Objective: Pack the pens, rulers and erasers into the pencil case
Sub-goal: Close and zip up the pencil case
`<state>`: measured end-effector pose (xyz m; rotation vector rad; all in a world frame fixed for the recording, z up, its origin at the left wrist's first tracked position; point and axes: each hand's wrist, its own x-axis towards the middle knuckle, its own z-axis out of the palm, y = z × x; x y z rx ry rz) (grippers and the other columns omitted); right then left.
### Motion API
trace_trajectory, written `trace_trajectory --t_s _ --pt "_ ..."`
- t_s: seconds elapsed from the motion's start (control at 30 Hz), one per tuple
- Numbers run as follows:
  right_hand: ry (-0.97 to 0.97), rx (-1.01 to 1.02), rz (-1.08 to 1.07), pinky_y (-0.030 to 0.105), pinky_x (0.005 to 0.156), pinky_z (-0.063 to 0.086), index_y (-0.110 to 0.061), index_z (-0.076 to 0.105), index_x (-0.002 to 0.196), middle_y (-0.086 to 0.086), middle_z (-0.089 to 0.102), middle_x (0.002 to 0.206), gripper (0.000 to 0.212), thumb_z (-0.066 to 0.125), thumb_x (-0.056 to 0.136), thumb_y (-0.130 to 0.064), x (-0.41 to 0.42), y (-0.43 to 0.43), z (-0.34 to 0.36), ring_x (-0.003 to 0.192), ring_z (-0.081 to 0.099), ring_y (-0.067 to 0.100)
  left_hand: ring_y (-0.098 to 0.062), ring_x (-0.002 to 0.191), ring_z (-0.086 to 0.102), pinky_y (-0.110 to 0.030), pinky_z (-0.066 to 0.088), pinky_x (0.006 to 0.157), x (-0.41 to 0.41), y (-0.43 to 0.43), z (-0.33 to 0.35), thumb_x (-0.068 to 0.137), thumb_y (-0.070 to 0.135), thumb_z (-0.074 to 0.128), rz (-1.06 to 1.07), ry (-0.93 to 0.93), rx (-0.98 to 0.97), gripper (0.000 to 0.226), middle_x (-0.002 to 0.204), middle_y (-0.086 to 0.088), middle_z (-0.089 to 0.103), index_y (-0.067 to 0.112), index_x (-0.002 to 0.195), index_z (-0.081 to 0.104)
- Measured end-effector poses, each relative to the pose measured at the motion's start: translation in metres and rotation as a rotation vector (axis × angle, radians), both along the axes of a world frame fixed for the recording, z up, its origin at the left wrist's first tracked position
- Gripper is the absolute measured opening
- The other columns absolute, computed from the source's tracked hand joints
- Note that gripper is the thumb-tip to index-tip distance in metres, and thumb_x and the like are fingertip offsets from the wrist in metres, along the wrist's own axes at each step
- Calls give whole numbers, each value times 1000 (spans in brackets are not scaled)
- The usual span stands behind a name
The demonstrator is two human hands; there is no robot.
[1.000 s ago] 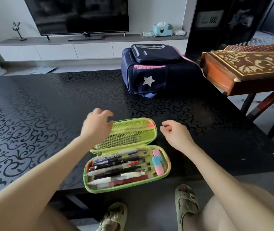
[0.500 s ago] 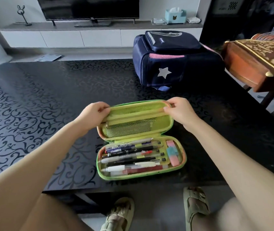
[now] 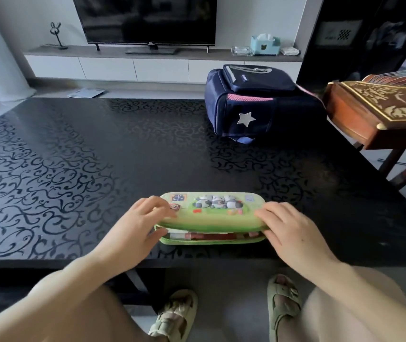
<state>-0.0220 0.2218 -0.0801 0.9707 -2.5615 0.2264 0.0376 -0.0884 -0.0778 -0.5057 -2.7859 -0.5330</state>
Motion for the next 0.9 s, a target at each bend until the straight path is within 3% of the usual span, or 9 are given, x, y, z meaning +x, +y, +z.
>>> trace_trajectory --t_s 0.1,0.27,0.4,0.47,0.57,0.7,0.83,0.9 --pt "56 22 11 34 56 54 -5 64 99 6 63 93 44 78 58 3 9 5 -20 75 61 25 -25 116 50 -26 38 92 11 4 -11 74 15 76 106 -56 56 48 131 -3 47 29 115 56" --pt "32 57 -12 33 60 54 -5 62 102 6 62 98 47 72 56 1 16 5 -23 78 60 26 -16 122 50 -25 45 89 22 15 -27 80 17 69 207 -137 221 40 150 5 27 30 116 56" --pt "13 157 -60 42 93 46 -5 61 102 11 61 110 46 66 60 -22 24 -10 -10 102 56 31 -20 105 60 -27 50 85 27 20 -32 83 8 64 235 -100 258 33 146 3 34 26 111 61" --pt "-21 167 -61 48 102 39 -8 56 112 13 57 122 55 66 66 -37 22 -27 -7 114 51 33 -20 103 60 -28 50 85 25 20 -31 82 6 64 258 -90 292 31 142 3 39 26 106 64" --pt "-44 194 -33 53 103 36 -19 39 135 16 49 136 74 60 74 -55 15 -64 -12 123 45 39 -11 109 55 -28 48 87 19 18 -30 82 5 64 284 -109 371 28 130 9 47 27 98 68" --pt "-59 241 -72 60 101 33 -23 29 141 23 38 143 66 36 86 -59 10 -93 -30 127 36 49 -1 91 61 -16 48 82 4 10 -16 85 -2 54 370 -185 622 36 109 4 57 31 84 69" --pt "-42 247 -60 62 100 34 -22 29 141 24 38 143 64 29 88 -57 10 -92 -36 126 36 50 -17 84 66 -35 51 89 -30 -4 -14 93 9 41 494 -396 720 34 109 -4 63 28 116 58" --pt "-39 252 -58 62 100 33 -22 29 141 24 38 142 65 29 88 -58 9 -93 -37 127 36 50 -19 87 64 -37 49 87 -50 -3 -10 94 6 34 450 -540 816 40 107 -6 67 23 122 58"
